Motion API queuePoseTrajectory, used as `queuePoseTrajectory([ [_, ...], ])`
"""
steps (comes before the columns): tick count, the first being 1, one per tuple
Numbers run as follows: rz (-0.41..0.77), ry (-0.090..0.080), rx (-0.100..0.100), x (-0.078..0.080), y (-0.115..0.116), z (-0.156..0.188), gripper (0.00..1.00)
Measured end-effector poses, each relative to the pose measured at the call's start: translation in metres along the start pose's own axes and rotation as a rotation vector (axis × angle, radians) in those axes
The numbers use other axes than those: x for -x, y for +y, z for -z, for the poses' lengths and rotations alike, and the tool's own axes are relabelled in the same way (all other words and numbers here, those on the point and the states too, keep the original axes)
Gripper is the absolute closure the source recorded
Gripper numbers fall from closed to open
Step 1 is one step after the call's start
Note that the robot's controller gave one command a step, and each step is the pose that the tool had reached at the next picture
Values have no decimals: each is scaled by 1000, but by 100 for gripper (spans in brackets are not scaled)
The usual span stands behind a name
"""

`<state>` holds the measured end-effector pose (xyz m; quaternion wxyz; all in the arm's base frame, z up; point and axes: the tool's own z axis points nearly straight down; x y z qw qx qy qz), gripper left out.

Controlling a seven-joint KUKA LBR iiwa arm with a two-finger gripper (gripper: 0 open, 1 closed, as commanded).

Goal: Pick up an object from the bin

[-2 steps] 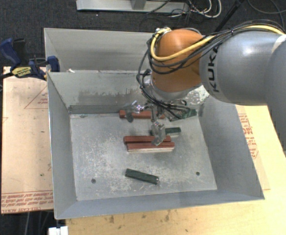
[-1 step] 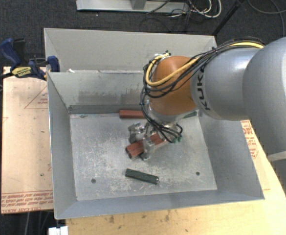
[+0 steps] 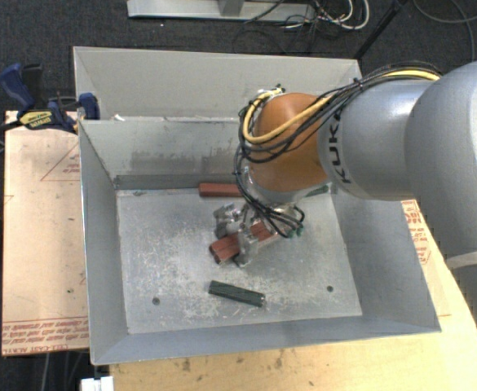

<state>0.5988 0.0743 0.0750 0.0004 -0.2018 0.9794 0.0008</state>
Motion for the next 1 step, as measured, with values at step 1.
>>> queuePoseTrajectory([
  [1, -8, -2, -1, -14, 10, 124, 100],
])
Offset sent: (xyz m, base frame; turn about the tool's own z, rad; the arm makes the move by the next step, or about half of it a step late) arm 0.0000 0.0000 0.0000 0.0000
